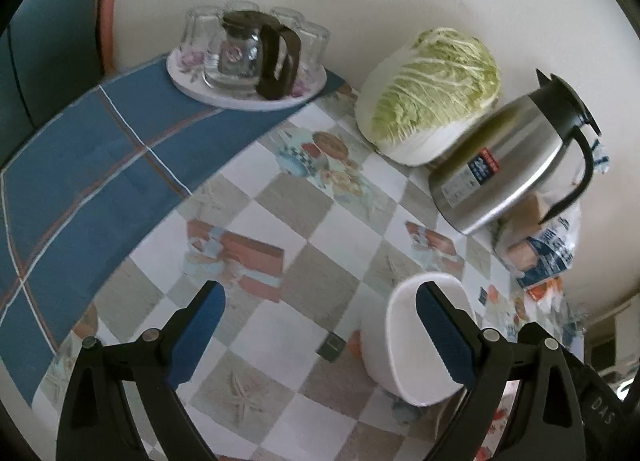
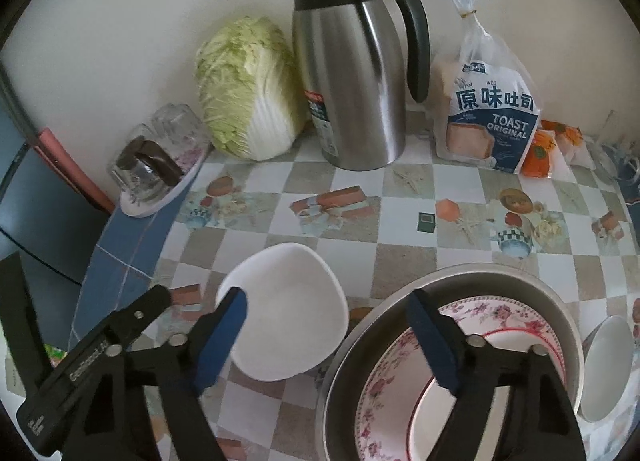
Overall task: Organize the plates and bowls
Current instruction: 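Close the left tool on the white square bowl rim while the right tool grips it too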
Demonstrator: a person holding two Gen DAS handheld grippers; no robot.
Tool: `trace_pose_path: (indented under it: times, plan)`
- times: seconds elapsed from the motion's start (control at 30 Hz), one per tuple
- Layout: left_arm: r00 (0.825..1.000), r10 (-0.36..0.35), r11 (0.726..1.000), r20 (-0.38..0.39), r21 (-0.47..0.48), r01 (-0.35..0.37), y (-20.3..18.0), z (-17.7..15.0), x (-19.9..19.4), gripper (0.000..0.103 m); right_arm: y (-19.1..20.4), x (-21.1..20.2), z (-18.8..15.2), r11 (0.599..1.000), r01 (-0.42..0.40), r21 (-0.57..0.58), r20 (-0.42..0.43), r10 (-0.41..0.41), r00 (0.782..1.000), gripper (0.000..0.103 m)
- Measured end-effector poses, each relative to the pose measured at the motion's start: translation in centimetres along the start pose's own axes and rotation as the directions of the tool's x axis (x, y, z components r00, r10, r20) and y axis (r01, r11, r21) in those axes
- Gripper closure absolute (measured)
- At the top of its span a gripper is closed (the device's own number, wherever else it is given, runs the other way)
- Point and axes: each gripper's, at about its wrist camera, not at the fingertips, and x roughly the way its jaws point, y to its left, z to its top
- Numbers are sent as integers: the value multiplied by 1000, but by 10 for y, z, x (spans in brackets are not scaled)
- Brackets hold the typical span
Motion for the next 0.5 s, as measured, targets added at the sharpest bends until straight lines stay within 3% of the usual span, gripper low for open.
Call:
trace_pose_path:
  times: [0.1,0.2,0.37,0.43,0.5]
  plan:
    - [1000,-10,1000,4,4,10,-1,0,5,7,-2,9,4,1000,25,-10,-23,-25,999,30]
    - [1000,-17,999,-21,38,18,-8,-3,15,7,-4,20,5,999,44,-14,-52,-44,998,46]
    - [996,-39,997,-78,59,43,-18,-9,33,7,1,37,4,997,58,-49,-93,-62,994,58]
    - [994,-53,995,-95,75,60,-24,-12,37,10,2,43,2,997,54,-52,-108,-59,992,67]
    - [992,-55,994,-110,87,64,-29,-15,41,27,2,50,0,997,58,-55,-125,-64,990,71]
